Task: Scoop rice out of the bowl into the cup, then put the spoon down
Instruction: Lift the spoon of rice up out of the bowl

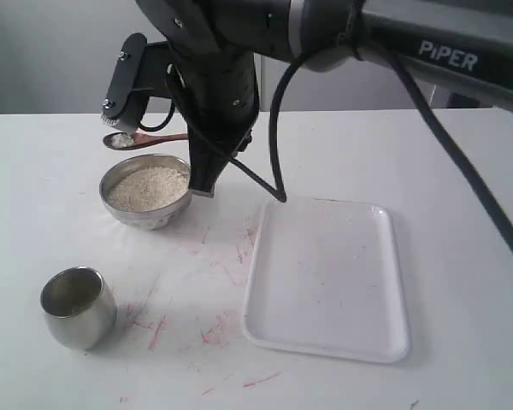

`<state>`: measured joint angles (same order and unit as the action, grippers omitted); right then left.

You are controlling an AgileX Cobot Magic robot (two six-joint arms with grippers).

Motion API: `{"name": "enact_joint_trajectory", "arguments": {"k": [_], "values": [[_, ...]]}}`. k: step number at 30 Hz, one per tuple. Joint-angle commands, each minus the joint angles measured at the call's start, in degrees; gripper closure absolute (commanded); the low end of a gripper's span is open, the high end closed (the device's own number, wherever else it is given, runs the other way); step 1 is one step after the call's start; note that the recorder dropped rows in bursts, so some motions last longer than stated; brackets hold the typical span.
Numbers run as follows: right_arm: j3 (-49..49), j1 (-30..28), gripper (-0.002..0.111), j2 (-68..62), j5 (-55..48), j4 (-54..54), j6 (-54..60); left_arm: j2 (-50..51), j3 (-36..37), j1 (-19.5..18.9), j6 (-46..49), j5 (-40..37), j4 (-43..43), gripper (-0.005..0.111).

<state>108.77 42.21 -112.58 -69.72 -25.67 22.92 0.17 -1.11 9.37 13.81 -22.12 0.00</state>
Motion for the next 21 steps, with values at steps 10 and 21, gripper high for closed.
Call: {"name": "enact_joint_trajectory", "arguments": {"k": [10,21], "values": [[-0.27,7.93,0.108,3.52,-0.24,-2.36,2.48,-0.17,0.53,0.12,-0.33,-1.91,0.00,0.092],[-3.98,8.39,0.108,8.16,-0.24,-3.12,2.48,-0.17,0.53,0.12,-0.33,-1.91,0.00,0.092]]}}
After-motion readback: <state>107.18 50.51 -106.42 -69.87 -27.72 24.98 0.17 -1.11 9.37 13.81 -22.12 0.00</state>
